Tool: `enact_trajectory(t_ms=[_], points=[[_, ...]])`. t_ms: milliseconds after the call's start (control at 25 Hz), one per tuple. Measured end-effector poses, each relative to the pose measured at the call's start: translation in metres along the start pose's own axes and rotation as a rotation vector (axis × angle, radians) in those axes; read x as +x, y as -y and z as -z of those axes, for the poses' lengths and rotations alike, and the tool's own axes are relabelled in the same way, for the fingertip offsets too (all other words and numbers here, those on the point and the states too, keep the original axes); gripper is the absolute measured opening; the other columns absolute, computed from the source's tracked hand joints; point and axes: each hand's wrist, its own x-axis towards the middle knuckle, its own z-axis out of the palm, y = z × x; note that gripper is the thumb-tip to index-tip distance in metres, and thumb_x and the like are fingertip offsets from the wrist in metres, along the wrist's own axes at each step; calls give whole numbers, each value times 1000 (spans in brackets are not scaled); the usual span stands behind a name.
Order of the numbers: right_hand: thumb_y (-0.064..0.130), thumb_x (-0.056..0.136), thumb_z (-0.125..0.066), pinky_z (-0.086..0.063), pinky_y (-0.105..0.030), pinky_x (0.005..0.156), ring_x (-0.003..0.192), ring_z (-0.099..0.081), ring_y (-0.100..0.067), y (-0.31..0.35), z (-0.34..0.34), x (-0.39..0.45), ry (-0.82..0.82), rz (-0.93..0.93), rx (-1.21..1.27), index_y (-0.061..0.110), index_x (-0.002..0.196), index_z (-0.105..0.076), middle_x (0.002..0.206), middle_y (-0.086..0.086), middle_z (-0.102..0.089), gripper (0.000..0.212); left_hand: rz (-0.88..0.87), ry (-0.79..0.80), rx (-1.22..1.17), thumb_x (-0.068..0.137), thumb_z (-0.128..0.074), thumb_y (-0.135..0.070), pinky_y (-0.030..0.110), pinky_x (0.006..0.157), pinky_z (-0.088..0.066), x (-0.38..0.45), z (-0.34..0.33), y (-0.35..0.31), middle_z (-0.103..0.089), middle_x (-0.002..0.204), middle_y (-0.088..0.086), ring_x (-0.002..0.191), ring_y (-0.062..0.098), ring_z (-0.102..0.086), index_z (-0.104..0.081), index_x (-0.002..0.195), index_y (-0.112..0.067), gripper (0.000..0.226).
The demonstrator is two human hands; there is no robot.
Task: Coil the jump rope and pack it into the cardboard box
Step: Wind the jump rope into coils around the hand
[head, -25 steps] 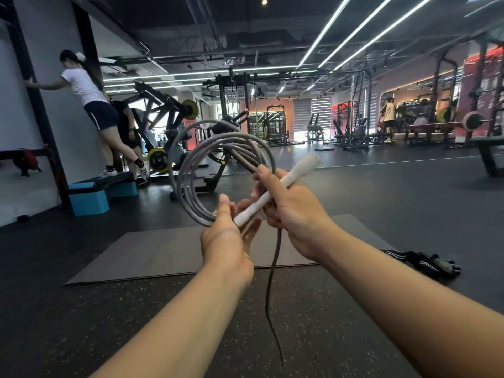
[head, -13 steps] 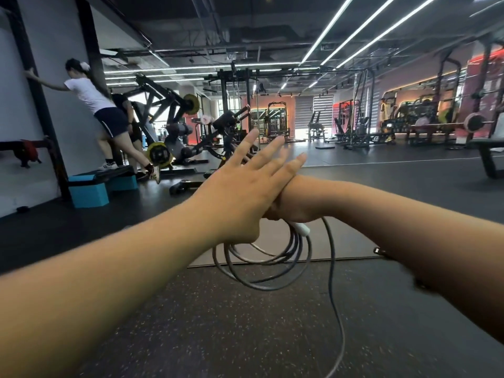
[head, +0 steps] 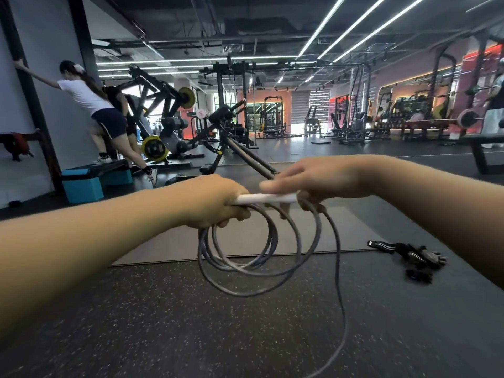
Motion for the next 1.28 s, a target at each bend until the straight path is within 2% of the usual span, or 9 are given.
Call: enact_trajectory(t_ms=[160,320,480,600,760,840,920,1080,1280], points=[[54,83,-72,-54,-39,69,59,-45,-20,-43,11,-12,-15,-56,150,17,67,-63,61,-1,-43,41,-30,-37,-192,98,-59,-40,16,55,-44,-19,3,30,-64,62,-8,51,2,-56,-64,86,-31,16],[61,83,-70,-57,-36,61,49,-41,-17,-80,1,-15,-280,-156,157,19,61,-49,56,-1,-40,52,103,-232,-468,96,-60,-39,17,55,-49,-30,6,65,-64,60,-4,51,2,-59,-73,78,-32,23],[69,78,-68,-38,-30,58,60,-37,-13,-90,-34,-9,-353,-80,520,15,90,-76,71,3,-41,56,314,-633,-1178,99,-61,-31,22,58,-49,-24,-9,67,-55,64,-3,56,8,-53,-73,89,-11,24],[71,70,-72,-26,-25,58,61,-34,-6,-63,-77,11,-269,96,802,17,124,-69,90,1,-47,76,499,-808,-1561,98,-63,-25,30,59,-55,4,-22,36,-58,72,1,61,14,-59,-67,83,-12,21],[75,60,-77,-29,-23,54,58,-37,-4,-4,-119,50,-434,239,1026,22,113,-70,94,2,-58,75,729,-974,-1748,100,-60,-26,45,80,-58,37,-39,-23,-65,71,3,77,28,-66,-62,72,-18,30],[76,58,-78,-47,-26,61,63,-59,-6,14,-122,62,-539,194,1126,27,116,-70,97,6,-72,76,789,-925,-1906,99,-60,-31,45,85,-60,42,-43,-35,-71,72,4,77,29,-69,-66,65,-16,37],[61,77,-74,-57,-29,78,84,-75,-11,22,-122,67,-650,131,1142,21,110,-73,100,-2,-80,52,760,-819,-2096,99,-58,-30,41,85,-60,42,-42,-42,-71,60,3,70,27,-68,-69,51,-13,52],[38,99,-59,-49,-10,59,61,-67,3,21,-115,72,-844,151,978,6,91,-72,76,-1,-74,35,850,-770,-2113,102,-54,-34,33,74,-52,36,-31,-57,-64,67,5,67,23,-60,-66,73,-10,40],[33,100,-57,-35,-18,38,41,-47,-8,9,-102,73,-873,67,871,19,72,-58,46,11,-53,31,836,-647,-2018,95,-66,-38,18,53,-49,26,-39,-64,-59,70,-4,67,13,-55,-67,91,-13,25]])
